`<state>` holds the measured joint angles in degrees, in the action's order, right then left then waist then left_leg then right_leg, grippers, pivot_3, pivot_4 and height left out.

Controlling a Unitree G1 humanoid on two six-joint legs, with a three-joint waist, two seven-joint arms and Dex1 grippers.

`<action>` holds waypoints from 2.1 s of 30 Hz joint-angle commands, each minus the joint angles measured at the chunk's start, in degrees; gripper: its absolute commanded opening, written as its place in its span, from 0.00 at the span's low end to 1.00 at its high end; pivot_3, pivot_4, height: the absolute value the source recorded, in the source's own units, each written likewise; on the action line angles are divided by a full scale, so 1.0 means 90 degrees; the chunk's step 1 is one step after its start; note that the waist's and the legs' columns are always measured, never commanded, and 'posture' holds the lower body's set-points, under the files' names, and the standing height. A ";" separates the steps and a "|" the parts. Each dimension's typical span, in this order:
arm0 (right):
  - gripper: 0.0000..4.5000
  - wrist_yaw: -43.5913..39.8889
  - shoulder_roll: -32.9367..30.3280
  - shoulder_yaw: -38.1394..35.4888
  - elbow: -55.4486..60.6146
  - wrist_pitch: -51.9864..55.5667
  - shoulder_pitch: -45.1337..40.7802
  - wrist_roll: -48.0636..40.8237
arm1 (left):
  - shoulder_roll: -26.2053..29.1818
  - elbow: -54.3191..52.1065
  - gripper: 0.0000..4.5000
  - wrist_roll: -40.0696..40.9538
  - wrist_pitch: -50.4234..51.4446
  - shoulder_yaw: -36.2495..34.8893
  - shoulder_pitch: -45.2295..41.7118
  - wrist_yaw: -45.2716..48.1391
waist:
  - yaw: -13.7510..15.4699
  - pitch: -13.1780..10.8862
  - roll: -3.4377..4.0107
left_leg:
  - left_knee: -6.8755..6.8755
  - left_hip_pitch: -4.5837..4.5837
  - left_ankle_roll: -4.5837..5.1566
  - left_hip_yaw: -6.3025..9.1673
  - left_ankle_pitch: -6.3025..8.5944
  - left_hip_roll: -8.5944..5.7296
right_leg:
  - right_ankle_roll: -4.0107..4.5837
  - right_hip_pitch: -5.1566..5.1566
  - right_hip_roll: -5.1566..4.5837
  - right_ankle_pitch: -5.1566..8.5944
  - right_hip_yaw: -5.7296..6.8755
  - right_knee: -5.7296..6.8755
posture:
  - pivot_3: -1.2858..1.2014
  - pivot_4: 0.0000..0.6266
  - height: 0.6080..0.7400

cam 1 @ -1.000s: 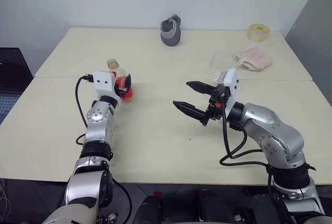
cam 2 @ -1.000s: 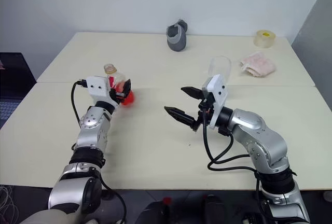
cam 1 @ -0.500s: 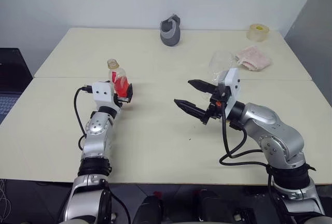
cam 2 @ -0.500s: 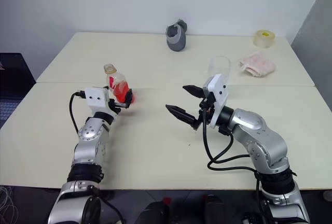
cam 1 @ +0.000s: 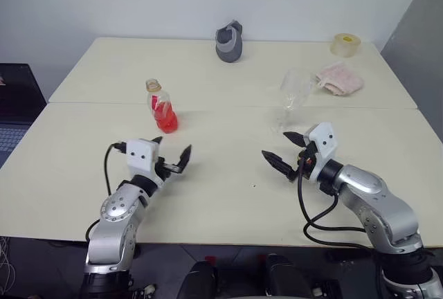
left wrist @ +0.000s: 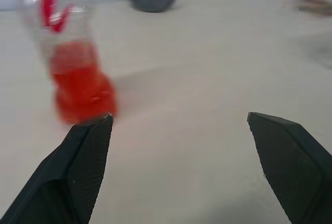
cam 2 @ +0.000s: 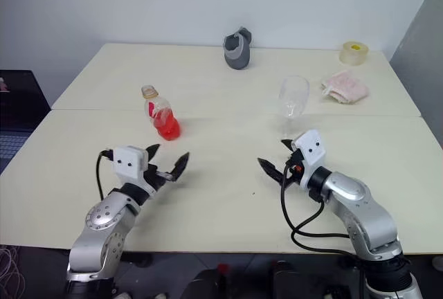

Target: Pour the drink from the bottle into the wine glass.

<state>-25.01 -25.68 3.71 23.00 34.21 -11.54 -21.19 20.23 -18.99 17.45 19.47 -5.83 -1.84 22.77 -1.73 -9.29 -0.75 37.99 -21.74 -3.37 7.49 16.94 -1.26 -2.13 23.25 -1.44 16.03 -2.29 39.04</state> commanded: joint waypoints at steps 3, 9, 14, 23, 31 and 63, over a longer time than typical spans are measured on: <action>1.00 0.0682 0.0407 -0.0491 -0.1078 -0.0711 -0.0250 0.0532 | 0.0457 -0.1247 1.00 0.0965 0.0663 0.0132 0.0089 0.0833 | -0.0024 0.0000 0.0000 | -0.0003 0.0005 0.0000 -0.0013 0.0000 0.0006 | 0.0000 -0.0001 0.0009 0.0000 -0.0004 0.0000 | 0.52 0.24 1.00; 1.00 0.1015 0.1030 -0.0577 -0.2347 -0.1368 -0.1093 0.0842 | 0.0785 -0.1533 1.00 0.1392 0.0915 0.0150 0.0182 0.1277 | -0.0048 -0.0003 0.0008 | -0.0007 0.0015 0.0001 -0.0040 0.0001 0.0013 | 0.0001 -0.0001 0.0017 0.0000 -0.0017 0.0003 | 0.52 0.24 1.00; 1.00 0.1075 0.1382 -0.0535 -0.3480 -0.2067 -0.1667 0.1135 | 0.0930 -0.1534 1.00 0.1445 0.0911 0.0092 0.0218 0.1408 | -0.0042 -0.0003 0.0008 | -0.0008 0.0017 0.0001 -0.0043 0.0001 0.0012 | 0.0002 -0.0002 0.0016 0.0000 -0.0018 0.0001 | 0.52 0.24 1.00; 1.00 0.1117 0.1612 -0.0643 -0.5191 -0.2969 -0.2576 0.1407 | 0.0827 -0.1463 1.00 0.1389 0.0866 0.0026 0.0163 0.1264 | -0.0033 -0.0003 0.0009 | -0.0007 0.0017 0.0001 -0.0046 0.0001 0.0011 | 0.0002 -0.0002 0.0014 -0.0001 -0.0020 0.0002 | 0.52 0.24 1.00; 0.96 0.1138 0.1866 -0.0808 -0.6481 -0.3640 -0.3234 0.1414 | 0.0786 -0.1500 1.00 0.1343 0.0804 0.0005 0.0238 0.1175 | -0.0069 -0.0003 0.0009 | -0.0008 0.0018 0.0001 -0.0048 0.0001 0.0012 | 0.0003 -0.0001 0.0015 -0.0001 -0.0022 0.0003 | 0.52 0.24 1.00; 0.03 -0.1086 0.2875 0.0535 -0.6580 -0.3921 -0.3928 0.1712 | 0.0225 -0.2498 1.00 0.0961 0.0186 -0.1054 0.3015 0.0164 | -0.0121 -0.0010 0.0021 | -0.0013 0.0019 0.0002 -0.0050 0.0003 0.0070 | 0.0008 0.0002 0.0025 -0.0004 -0.0022 -0.0003 | 0.52 0.24 1.00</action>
<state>-33.82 -0.24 8.39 -36.59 -0.17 -44.99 -5.61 22.63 -38.52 27.24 24.03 -14.17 24.34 24.36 -2.82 -9.38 -0.56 37.87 -21.56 -3.35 7.00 16.97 -0.64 -2.06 23.26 -1.23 16.00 -2.51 39.00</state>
